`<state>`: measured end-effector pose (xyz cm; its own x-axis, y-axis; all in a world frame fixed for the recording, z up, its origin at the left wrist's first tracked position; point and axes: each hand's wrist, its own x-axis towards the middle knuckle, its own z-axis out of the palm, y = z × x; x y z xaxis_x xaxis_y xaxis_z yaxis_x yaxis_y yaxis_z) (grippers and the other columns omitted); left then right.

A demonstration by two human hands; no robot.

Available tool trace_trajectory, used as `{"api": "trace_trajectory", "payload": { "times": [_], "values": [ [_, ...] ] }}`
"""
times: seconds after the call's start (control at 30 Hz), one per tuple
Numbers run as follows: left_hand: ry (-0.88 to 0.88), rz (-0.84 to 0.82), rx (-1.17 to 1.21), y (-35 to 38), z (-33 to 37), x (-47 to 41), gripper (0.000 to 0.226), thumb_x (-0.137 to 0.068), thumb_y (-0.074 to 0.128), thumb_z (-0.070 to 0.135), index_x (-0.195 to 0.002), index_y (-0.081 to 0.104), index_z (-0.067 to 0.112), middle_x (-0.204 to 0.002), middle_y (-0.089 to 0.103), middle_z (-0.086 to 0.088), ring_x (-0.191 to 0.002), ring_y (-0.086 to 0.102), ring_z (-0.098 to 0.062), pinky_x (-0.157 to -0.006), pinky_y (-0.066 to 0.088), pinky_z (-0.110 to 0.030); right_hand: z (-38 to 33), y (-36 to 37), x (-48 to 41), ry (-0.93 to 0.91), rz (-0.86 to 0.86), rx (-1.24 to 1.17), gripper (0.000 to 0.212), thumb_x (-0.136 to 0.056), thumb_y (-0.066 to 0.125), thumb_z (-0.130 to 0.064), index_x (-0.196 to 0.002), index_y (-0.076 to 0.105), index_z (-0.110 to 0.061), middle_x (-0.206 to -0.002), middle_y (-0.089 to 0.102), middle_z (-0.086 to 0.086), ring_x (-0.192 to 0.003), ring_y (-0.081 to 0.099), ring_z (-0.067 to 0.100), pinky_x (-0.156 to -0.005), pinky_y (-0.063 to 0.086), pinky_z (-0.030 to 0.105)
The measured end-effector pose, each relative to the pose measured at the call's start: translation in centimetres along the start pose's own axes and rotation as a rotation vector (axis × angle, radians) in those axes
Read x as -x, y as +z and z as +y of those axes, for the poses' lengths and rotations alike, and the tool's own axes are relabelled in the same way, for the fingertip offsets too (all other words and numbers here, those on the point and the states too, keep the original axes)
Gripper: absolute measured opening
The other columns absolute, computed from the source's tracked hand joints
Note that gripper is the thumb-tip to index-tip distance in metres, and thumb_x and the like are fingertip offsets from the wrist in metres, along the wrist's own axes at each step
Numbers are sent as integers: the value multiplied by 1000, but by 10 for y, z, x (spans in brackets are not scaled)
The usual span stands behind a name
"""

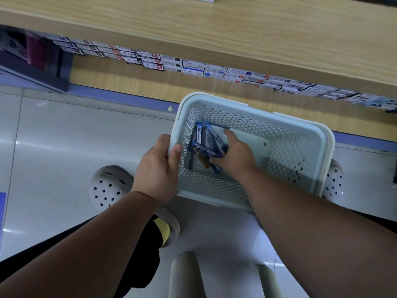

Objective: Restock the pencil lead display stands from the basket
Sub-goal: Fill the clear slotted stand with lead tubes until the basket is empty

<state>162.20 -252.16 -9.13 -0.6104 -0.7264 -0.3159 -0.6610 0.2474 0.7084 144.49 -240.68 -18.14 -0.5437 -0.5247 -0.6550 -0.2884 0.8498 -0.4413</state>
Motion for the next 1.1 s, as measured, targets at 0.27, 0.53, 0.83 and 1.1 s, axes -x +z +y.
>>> {"api": "trace_trajectory", "payload": {
  "times": [0.27, 0.53, 0.83, 1.1],
  "values": [
    [-2, 2, -11, 0, -1, 0, 36, -98, 33, 48, -100, 49, 15, -71, 55, 2, -66, 53, -15, -55, 36, -31, -5, -4, 2, -85, 47, 46, 94, -77, 87, -38, -155, 34, -36, -115, 73, 5, -105, 67, 26, -86, 55, 34],
    [-5, -6, -17, 0, -1, -1, 34, -98, 34, 48, -99, 48, 17, -69, 54, 4, -65, 53, -12, -53, 35, -28, -21, -5, -5, -33, 11, 173, 82, -76, 84, -45, -142, 39, -30, -106, 71, 5, -91, 66, 28, -65, 50, 34],
    [-15, 1, -17, 0, 0, -1, 33, -100, 33, 49, -98, 47, 19, -70, 55, 5, -65, 53, -15, -53, 33, -31, -23, -3, 1, -53, 47, 170, 64, -71, 88, -46, -119, 63, -10, -123, 47, 8, -103, 55, 25, -86, 49, 32],
    [-9, 21, -1, 1, 0, 0, 31, -98, 34, 48, -97, 48, 20, -70, 56, 2, -66, 54, -19, -55, 35, -36, -39, 10, -3, 158, 51, 34, 78, -60, 92, -53, -115, 56, -10, -115, 61, 10, -104, 63, 28, -73, 45, 29]
  ]
}}
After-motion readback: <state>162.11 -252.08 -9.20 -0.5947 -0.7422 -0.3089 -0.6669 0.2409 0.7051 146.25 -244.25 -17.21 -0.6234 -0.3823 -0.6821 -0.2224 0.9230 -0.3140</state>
